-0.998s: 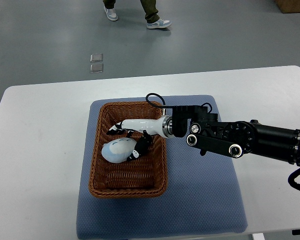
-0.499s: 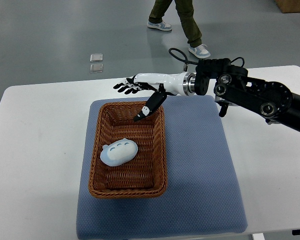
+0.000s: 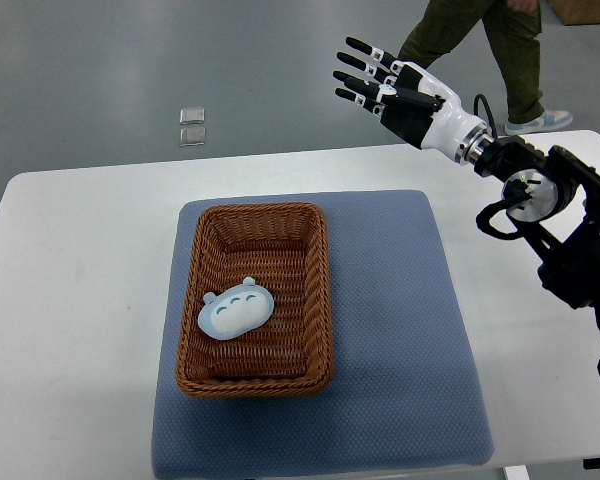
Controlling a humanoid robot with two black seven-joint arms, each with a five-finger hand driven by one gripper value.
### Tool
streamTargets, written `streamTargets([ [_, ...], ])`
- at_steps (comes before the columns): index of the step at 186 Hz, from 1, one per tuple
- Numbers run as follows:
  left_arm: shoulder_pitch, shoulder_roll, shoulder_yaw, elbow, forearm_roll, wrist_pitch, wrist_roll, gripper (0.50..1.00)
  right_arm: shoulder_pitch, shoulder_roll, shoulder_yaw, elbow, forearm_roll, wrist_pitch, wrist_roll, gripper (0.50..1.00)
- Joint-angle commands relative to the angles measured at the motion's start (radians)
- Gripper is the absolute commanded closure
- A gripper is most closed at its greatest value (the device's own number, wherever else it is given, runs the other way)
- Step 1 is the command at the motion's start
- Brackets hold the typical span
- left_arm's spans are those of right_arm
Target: Place blue toy in brown basket
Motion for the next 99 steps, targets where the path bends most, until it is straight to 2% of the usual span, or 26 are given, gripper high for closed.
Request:
streamTargets([
  [1,0.001,0.0,0.001,-0.002,0.0,0.0,0.0,0.5,-0.065,0.039,0.041,-0.045,0.094,0.0,0.0,0.591],
  [49,0.001,0.0,0.001,0.0,0.0,0.0,0.0,0.5,-0.147,0.076,0.049,-0.109,0.171,0.006,0.003,0.591],
  [76,0.001,0.0,0.001,0.0,0.0,0.0,0.0,0.5,-0.152,0.083,0.049,-0.115,0.172,0.006,0.05,0.591],
  [99,0.001,0.0,0.001,0.0,0.0,0.0,0.0,0.5,-0.152,0.083,0.049,-0.118,0.172,0.006,0.054,0.591],
])
